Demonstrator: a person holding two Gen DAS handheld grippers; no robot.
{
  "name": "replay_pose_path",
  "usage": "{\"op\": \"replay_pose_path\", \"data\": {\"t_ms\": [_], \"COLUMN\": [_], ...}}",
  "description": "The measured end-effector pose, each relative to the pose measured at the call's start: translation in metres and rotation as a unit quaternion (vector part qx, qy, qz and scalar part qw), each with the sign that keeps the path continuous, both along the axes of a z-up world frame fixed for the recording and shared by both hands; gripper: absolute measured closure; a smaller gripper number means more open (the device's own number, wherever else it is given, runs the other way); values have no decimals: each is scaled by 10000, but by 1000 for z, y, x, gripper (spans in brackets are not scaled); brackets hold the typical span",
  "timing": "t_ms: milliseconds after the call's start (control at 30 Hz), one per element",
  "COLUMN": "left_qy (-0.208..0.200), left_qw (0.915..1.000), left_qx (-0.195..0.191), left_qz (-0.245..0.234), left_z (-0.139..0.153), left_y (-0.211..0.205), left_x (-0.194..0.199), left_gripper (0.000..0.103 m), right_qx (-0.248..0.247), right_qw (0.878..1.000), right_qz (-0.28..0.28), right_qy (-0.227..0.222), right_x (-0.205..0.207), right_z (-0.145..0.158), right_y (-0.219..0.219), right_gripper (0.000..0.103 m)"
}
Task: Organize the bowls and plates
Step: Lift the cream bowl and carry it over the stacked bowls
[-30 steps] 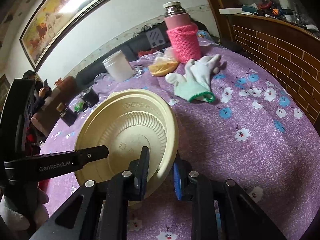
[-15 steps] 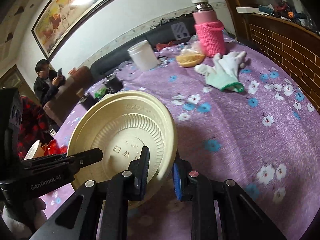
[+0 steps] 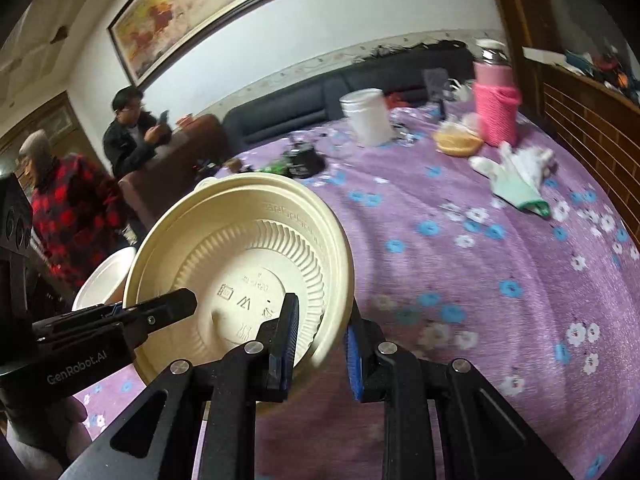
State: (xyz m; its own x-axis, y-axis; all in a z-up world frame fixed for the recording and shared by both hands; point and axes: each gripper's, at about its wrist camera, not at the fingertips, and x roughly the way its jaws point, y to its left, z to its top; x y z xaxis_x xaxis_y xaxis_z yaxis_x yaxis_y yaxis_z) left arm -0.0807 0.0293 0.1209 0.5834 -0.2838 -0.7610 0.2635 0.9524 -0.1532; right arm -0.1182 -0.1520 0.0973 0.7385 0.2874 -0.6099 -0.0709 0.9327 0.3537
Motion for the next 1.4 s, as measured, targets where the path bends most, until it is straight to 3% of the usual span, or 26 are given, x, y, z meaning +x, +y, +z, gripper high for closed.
{"op": "replay_pose_path", "data": {"t_ms": [367, 800, 1100, 1400], "left_qy": [-258, -486, -308, -126], "left_qw": [9965, 9867, 9772, 9753], "left_qx": [-293, -45, 36, 245], "left_qz": [737, 1549, 2098, 2194], "left_z": [21, 36, 20, -1], "left_y": [101, 195, 251, 262], "left_x": [-14, -1, 14, 28], "left_gripper": [84, 83, 83, 83], "right_qx": [-220, -436, -756, -1100], "right_qw": [9973, 9889, 9814, 9778], "right_qz": [680, 1393, 1761, 1783], "right_qy": [-196, -296, -93, 78], "right_x": [9, 50, 75, 87], "right_z": [30, 58, 45, 24], "right_y": [93, 203, 266, 288], "right_gripper": [79, 79, 79, 77]}}
